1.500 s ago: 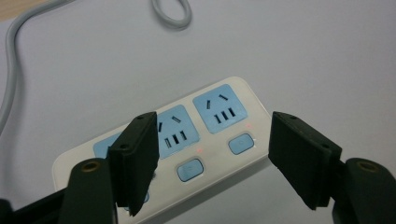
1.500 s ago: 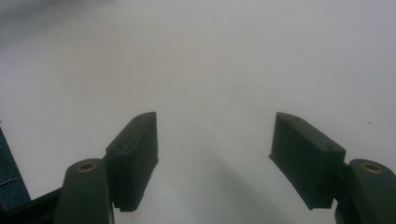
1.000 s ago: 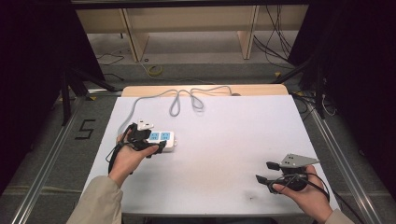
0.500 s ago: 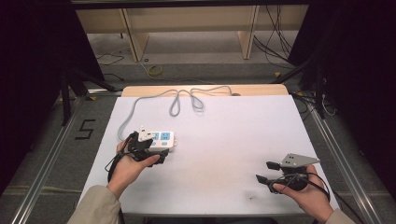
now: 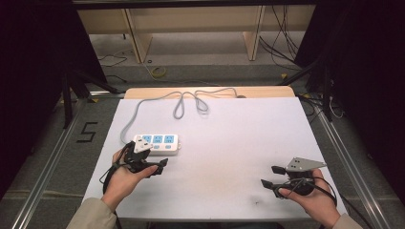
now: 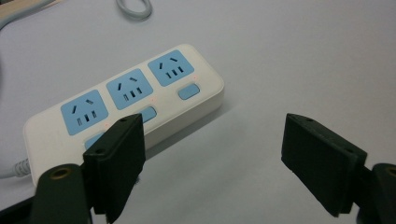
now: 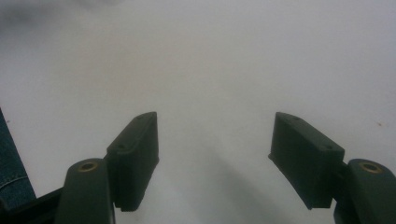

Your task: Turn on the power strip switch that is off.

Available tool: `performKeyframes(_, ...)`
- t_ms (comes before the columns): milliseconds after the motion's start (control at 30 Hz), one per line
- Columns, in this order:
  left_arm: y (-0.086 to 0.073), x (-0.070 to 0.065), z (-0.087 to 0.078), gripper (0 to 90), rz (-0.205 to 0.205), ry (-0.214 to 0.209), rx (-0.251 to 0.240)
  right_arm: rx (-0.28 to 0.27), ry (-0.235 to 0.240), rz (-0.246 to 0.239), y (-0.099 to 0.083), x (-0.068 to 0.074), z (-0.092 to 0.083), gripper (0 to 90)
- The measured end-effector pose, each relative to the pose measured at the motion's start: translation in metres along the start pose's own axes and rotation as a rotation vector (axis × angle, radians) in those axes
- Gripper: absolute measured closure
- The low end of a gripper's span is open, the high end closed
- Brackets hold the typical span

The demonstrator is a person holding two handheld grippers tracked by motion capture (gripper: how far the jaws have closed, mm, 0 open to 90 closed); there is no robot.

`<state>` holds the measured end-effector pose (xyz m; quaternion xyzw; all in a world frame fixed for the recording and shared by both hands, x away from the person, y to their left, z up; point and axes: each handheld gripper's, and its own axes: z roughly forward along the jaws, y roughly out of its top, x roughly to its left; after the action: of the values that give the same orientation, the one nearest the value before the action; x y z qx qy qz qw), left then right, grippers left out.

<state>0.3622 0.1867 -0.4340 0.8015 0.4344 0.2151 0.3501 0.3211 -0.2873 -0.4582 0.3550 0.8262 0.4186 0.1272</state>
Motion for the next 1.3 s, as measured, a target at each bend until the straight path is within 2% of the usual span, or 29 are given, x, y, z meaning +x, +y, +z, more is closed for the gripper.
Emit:
performKeyframes(400, -0.02, 0.0, -0.014, 19.7, 0.014, 0.009, -0.011, 0.002, 0.009, -0.003, 0.0, 0.002, 0.001, 32.7)
performKeyframes(567, -0.03, -0.003, -0.019, 19.6, 0.019, 0.001, 0.004, 0.005, 0.012, -0.002, 0.0, 0.003, 0.002, 32.6)
performKeyframes(800, -0.039, -0.003, -0.022, 19.7, -0.011, 0.018, -0.004, 0.005, 0.012, -0.004, 0.0, 0.003, 0.002, 32.7)
performKeyframes(1000, -0.046, -0.005, -0.024, 19.7, 0.021, 0.04, 0.028, 0.003, 0.012, -0.005, 0.0, 0.003, 0.002, 32.5)
performKeyframes(1300, -0.049, -0.004, -0.023, 19.9, 0.023, 0.051, 0.045, 0.008, 0.014, -0.004, 0.0, 0.003, 0.002, 32.4)
